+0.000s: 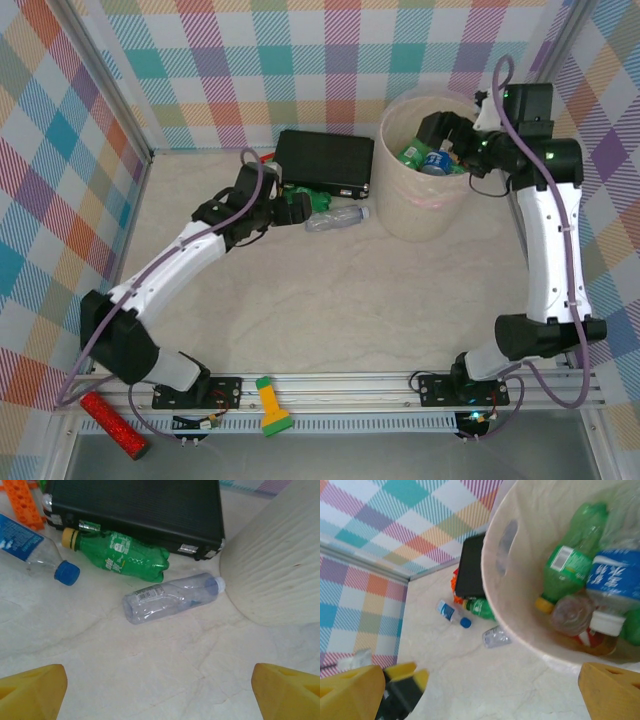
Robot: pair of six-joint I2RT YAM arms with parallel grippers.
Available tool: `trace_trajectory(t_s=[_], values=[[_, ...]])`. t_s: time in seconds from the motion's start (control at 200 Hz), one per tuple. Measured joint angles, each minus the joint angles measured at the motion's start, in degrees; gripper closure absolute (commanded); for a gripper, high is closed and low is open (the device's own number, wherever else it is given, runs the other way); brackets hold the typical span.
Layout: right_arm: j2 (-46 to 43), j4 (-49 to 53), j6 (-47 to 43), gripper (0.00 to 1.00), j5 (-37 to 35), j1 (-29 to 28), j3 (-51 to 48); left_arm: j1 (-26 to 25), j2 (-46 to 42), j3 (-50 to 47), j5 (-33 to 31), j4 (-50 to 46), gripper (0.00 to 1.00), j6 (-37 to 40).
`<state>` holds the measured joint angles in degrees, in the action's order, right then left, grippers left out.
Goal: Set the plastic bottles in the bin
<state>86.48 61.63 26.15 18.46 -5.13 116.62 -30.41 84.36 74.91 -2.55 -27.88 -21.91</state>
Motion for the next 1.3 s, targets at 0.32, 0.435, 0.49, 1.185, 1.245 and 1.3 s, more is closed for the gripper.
trace_trajectory(t_s=[0.32,0.435,0.49,1.185,1.245,1.3], values=[[-2.6,-1.2,0.1,0.01,-1.9,-3.6,-3.1,0.2,20.5,6.7,3.2,3.5,0.09,7.2],[-4.4,-1.2,0.1,0.01,-2.8,-3.6,-3.1,0.5,26.3,11.1,3.1,4.6,0.08,9.1],[-5.3,-1.2,0.1,0.01,-3.0,-3.6,-3.1,0.6,28.7,13.1,3.0,5.0,0.08,9.8],[-5.9,-2.5,0.1,0.01,-4.3,-3.6,-5.4,1.4,38.0,16.4,12.9,6.1,0.11,13.7],[-5.6,-2.9,0.2,0.01,-4.1,-3.6,-5.4,1.0,37.5,15.3,13.5,5.7,0.13,14.1],[-5.3,-3.2,0.4,0.01,-3.9,-3.6,-5.7,0.6,37.3,14.5,13.9,5.3,0.14,14.5]])
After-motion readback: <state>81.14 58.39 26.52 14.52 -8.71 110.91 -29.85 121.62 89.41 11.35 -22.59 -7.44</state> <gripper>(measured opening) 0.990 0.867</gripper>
